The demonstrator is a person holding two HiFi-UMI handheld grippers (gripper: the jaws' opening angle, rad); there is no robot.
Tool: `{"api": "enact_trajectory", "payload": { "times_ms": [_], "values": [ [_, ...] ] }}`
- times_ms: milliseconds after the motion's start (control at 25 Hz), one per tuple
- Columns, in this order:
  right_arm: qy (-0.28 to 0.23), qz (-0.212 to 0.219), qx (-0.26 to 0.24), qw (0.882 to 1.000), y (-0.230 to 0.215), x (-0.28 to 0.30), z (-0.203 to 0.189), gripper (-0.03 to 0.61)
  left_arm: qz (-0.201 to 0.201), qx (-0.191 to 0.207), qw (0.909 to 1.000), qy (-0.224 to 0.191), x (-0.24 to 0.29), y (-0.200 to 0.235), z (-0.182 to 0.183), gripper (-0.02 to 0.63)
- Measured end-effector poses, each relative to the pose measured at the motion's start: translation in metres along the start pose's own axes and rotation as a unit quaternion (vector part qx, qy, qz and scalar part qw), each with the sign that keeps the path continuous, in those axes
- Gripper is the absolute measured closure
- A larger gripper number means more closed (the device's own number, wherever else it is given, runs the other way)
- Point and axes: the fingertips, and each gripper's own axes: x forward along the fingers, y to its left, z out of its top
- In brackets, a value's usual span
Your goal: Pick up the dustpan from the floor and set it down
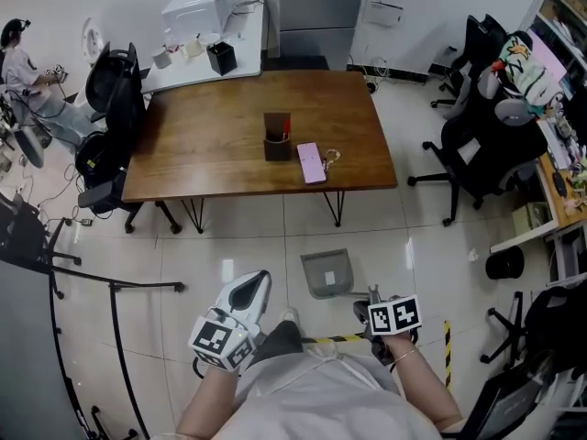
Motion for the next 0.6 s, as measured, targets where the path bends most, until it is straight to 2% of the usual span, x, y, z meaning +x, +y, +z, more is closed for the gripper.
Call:
{"api": "enact_trajectory", "payload": {
  "times_ms": [200,320,440,600],
  "values": [
    [0.001,-0.017,0.019,1.000,-0.014,0.035,0.035,0.574,-0.003,-0.002,1.0000,0.002,0.023,0.043,0.019,0.598],
    [0.008,-0.025,0.029,0.999,-0.028,0.057,0.046,0.574,-0.004,-0.015,0.9998,0.011,0.031,0.047,0.019,0.598],
    [0.012,-0.023,0.043,0.999,-0.040,0.083,0.059,0.574,-0.004,-0.011,0.9996,0.025,0.039,0.050,0.006,0.598],
    [0.024,-0.015,0.047,0.998,-0.056,0.112,0.077,0.574,0.012,-0.026,0.9987,0.042,0.047,0.058,-0.008,0.598]
  ]
}}
